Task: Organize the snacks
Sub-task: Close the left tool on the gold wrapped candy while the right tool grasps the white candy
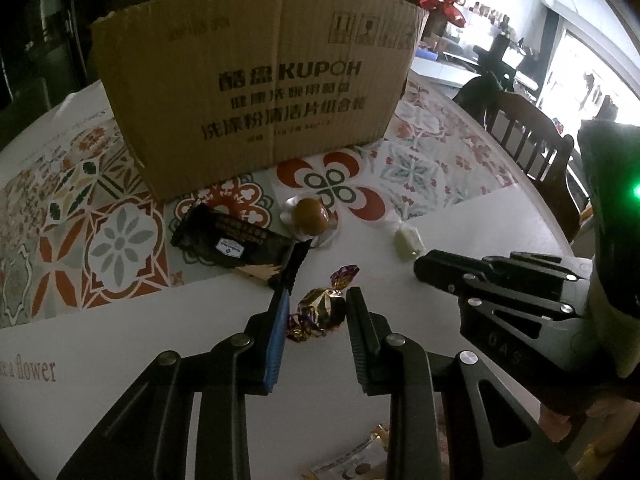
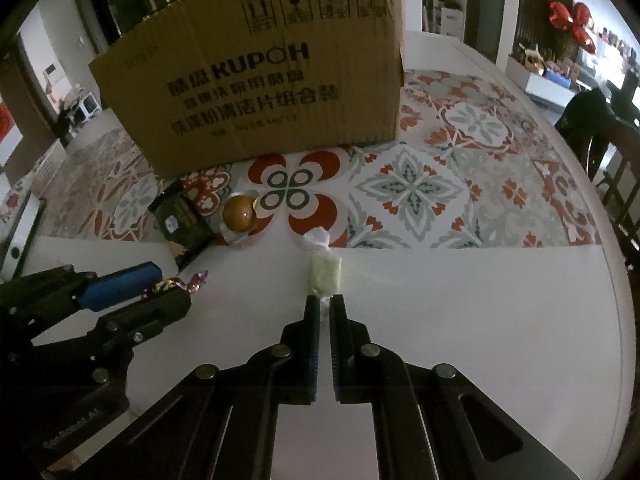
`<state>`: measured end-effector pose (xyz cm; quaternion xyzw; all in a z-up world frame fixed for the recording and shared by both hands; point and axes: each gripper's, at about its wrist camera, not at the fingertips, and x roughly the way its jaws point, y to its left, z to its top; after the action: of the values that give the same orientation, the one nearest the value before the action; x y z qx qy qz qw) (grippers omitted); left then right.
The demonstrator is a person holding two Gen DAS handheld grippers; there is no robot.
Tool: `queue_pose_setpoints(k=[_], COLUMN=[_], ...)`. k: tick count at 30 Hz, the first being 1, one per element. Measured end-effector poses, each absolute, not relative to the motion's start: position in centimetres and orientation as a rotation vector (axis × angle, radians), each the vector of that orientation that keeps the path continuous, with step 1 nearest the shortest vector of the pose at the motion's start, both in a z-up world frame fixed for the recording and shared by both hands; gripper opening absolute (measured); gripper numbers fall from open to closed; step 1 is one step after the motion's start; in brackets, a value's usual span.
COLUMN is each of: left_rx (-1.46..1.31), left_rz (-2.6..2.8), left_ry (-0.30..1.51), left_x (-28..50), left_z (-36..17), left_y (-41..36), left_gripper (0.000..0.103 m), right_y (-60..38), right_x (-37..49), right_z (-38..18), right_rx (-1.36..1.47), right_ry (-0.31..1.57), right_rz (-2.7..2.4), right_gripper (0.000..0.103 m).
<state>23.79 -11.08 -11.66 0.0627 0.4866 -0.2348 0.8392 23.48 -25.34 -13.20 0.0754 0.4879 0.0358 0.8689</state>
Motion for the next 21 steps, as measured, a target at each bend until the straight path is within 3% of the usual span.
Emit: queue_pose_setpoints(k=[2, 4, 5, 15, 18, 21], left_rx=[0.133, 0.132, 0.130, 0.118, 0.116, 0.114], left_rz=[-0.499, -0.498, -0.497, -0.467, -0.464, -0.464], left_ry=[1.026, 1.025, 1.024, 1.017, 1.018, 1.016], left_x=[23.8, 23.8, 23.8, 24.9, 25.2, 25.3], left_z=[-11.5, -11.5, -11.4, -11.1, -11.2, -11.2], left_y=[-11.1, -11.2, -11.1, -11.2, -11.3, -11.5], left_gripper=[0.029, 0.029, 0.029, 0.029, 0.029, 0.029], right_y=[-25.4, -25.3, -25.3, -24.9, -24.6, -24.6], right_x=[23.4, 23.3, 23.3, 25.3, 25.4, 25.4], right_z=[-13.1, -13.0, -12.8, -13.4, -13.4, -13.3], right_rx=[0.157, 0.148, 0.147, 0.105, 0.076, 0.075], right_ry=[1.016, 1.002, 0.994, 1.003, 1.002, 1.004], right_rz=[0.074, 0.069, 0.067, 0.030, 0.021, 0.028], right_gripper=[0.010, 0.035, 0.037, 0.036, 0.021, 0.020])
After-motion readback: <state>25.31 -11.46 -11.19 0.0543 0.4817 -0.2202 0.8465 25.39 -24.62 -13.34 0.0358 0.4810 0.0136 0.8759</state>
